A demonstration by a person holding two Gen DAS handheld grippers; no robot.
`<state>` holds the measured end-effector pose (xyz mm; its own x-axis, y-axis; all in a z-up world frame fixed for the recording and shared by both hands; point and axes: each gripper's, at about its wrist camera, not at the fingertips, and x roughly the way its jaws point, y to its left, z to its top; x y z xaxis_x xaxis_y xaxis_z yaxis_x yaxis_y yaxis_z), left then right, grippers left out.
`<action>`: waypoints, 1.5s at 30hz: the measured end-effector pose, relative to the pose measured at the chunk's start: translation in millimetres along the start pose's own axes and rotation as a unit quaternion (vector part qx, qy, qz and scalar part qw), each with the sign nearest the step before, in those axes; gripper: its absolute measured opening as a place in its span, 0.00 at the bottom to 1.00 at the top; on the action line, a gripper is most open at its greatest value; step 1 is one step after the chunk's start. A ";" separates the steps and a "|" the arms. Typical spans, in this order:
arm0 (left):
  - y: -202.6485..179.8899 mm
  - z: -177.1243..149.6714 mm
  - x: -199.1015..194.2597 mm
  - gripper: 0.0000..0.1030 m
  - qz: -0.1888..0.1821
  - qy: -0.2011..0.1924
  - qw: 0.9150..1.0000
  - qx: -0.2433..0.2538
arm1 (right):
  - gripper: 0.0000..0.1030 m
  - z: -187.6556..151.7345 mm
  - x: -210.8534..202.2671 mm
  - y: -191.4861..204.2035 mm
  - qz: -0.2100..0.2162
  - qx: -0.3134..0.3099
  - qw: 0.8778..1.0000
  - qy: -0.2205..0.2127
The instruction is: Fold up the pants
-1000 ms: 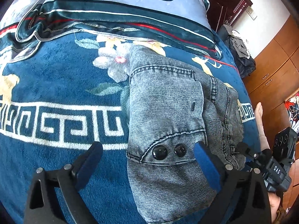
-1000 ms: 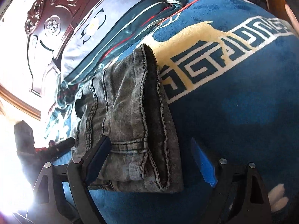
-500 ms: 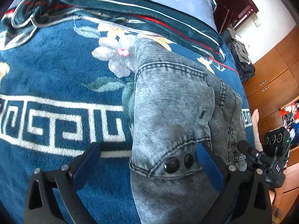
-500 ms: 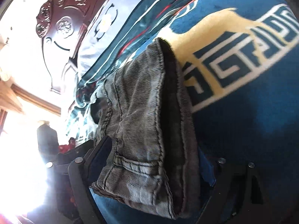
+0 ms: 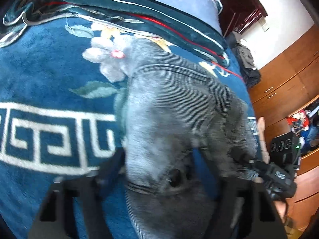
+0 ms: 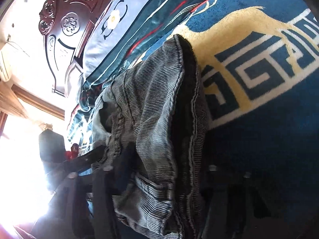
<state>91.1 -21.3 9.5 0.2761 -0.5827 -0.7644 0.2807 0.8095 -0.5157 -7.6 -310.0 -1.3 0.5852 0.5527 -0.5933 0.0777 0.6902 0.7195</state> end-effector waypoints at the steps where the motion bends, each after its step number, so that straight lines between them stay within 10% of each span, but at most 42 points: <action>1: -0.6 -1.2 -1.3 0.56 0.001 -0.002 1.000 -0.003 | 0.35 -2.0 0.0 0.7 0.003 0.007 1.000 -0.001; 9: -19.2 2.3 -14.5 0.34 0.001 0.004 1.000 0.015 | 0.28 -2.3 -9.8 23.7 -0.010 -0.005 1.000 -0.010; 25: -33.2 22.4 -73.1 0.34 0.026 -0.042 0.997 0.054 | 0.28 16.3 -17.5 86.5 0.000 -0.060 0.998 -0.027; 45: 43.0 65.0 -85.3 0.34 0.080 -0.065 0.994 0.028 | 0.28 47.7 72.9 137.2 0.003 -0.122 0.992 0.018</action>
<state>139.4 58.5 77.8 0.4371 -0.4543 -0.7762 0.2736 0.8893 -0.3664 84.3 -197.3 71.4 0.5554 0.5702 -0.6053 -0.1258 0.7771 0.6167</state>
